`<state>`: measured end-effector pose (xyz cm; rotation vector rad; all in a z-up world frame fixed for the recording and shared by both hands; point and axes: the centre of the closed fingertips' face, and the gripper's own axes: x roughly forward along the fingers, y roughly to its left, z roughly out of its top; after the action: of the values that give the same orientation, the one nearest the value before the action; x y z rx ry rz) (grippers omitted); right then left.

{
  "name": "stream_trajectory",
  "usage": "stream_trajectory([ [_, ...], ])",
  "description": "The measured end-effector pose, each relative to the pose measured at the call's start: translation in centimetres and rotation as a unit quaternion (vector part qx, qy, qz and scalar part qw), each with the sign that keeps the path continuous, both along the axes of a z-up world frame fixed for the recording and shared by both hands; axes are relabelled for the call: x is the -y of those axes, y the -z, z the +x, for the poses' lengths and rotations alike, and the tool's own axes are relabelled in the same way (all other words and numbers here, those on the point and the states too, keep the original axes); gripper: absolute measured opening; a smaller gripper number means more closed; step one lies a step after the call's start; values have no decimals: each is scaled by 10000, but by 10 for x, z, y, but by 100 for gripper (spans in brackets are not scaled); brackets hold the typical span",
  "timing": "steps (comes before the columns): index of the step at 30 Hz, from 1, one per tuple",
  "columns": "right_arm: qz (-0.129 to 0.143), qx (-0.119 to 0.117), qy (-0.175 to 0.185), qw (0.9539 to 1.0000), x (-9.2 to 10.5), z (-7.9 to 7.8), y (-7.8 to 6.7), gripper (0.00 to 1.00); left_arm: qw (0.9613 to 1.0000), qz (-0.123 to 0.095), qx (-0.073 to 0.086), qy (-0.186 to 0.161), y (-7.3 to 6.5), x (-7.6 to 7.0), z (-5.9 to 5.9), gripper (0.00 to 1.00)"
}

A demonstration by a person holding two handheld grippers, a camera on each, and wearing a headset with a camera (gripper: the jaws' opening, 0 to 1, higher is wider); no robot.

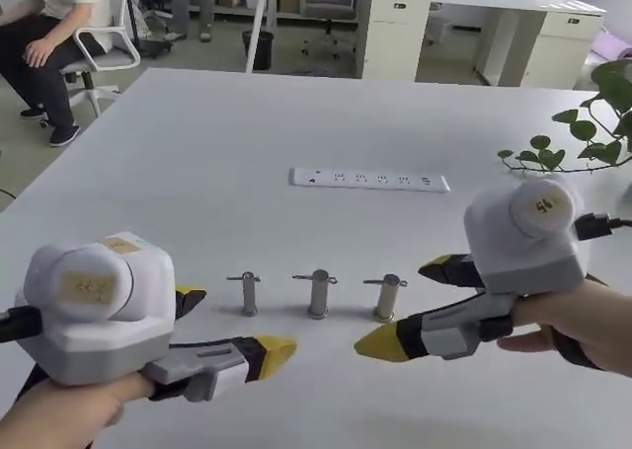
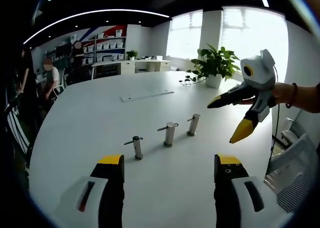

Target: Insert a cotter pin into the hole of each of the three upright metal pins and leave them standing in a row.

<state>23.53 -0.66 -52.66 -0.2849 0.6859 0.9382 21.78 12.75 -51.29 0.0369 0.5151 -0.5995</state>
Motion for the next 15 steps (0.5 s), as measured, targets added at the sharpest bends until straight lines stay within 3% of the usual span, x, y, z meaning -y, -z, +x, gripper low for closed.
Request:
stream_trajectory([
  [4,235,-172,292,9992,3,-6,-4,95,10000,-43,88,16,-9,3,-2,81],
  [5,287,-151,517,9981,6,-5,-6,96,9999,-28,117,-6,-10,3,-3,82],
  [8,528,-114,738,9958,8,-8,-12,98,10000,-14,79,-44,-9,2,-4,88],
  [10,514,-255,658,9962,10,-18,-12,98,10000,-2,48,-70,-9,1,-7,87],
  [12,535,-211,669,9961,13,-25,-14,99,9999,15,-40,-112,-8,0,-9,90],
  [15,654,-220,710,9951,14,-31,-14,99,9999,51,-34,-89,-9,-2,-13,92],
])
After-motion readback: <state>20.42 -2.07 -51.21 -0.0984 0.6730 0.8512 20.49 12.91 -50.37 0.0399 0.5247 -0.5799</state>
